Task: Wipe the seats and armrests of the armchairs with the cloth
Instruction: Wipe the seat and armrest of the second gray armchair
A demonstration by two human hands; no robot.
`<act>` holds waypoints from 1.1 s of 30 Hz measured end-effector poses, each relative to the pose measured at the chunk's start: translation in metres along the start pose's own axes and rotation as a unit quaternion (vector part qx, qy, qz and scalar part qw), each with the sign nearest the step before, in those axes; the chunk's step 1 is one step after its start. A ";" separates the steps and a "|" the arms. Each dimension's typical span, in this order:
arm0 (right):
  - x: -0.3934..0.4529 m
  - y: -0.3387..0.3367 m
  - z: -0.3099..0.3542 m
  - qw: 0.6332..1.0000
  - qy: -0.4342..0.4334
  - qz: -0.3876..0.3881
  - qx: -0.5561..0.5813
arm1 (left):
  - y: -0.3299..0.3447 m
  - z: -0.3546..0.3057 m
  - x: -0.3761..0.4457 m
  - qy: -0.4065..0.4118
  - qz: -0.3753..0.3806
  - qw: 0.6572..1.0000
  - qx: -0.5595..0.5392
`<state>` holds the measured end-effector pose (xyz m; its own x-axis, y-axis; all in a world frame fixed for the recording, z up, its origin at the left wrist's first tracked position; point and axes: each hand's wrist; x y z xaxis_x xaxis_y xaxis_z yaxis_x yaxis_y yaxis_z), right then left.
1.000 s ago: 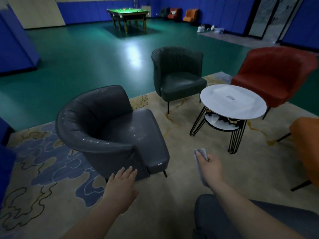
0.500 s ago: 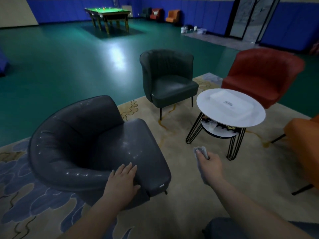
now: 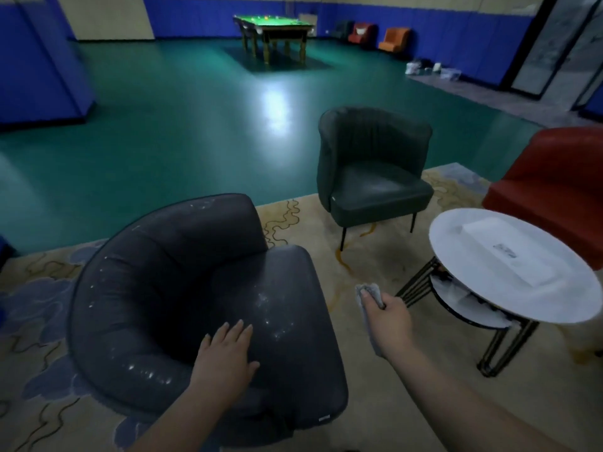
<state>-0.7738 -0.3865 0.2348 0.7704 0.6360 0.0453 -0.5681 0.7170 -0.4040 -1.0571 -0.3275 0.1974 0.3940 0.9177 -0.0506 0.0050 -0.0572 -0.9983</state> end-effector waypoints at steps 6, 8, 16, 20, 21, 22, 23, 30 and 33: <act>0.086 0.045 0.028 0.993 -0.059 0.101 -0.015 | 0.006 -0.017 0.046 -0.114 -0.010 0.993 -0.006; 0.111 0.058 0.034 0.988 -0.074 0.130 -0.040 | 0.005 -0.023 0.055 -0.147 -0.014 0.989 -0.006; 0.167 0.108 0.040 0.957 -0.161 0.200 -0.135 | 0.000 -0.036 0.067 -0.238 -0.026 0.971 -0.013; 0.166 0.140 0.047 0.952 -0.139 0.246 -0.115 | 0.002 -0.025 0.065 -0.274 -0.020 0.961 -0.021; 0.165 0.147 0.051 0.950 -0.148 0.248 -0.117 | 0.004 -0.020 0.065 -0.281 -0.019 0.959 -0.023; 0.164 0.154 0.055 0.949 -0.158 0.247 -0.117 | 0.006 -0.015 0.066 -0.287 -0.017 0.957 -0.025; 0.164 0.163 0.057 0.948 -0.164 0.248 -0.113 | 0.007 -0.010 0.067 -0.292 -0.014 0.956 -0.028; 0.161 0.216 0.072 0.942 -0.182 0.267 -0.086 | 0.013 0.029 0.081 -0.316 -0.010 0.948 -0.032; 0.161 0.236 0.069 0.936 -0.180 0.292 -0.076 | 0.016 0.038 0.085 -0.326 -0.001 0.945 -0.037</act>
<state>-0.8039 -0.0948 0.2099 0.1777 0.9816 0.0692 -0.7933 0.1845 -0.5803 -1.0586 -0.2357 0.1758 -0.2548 0.9638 -0.0785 0.0795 -0.0600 -0.9950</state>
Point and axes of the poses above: each hand's wrist, its own x-axis towards the middle knuckle, its own y-axis out of the palm, z = x × y, and after that the axes turned 11 degrees about -z, right-handed
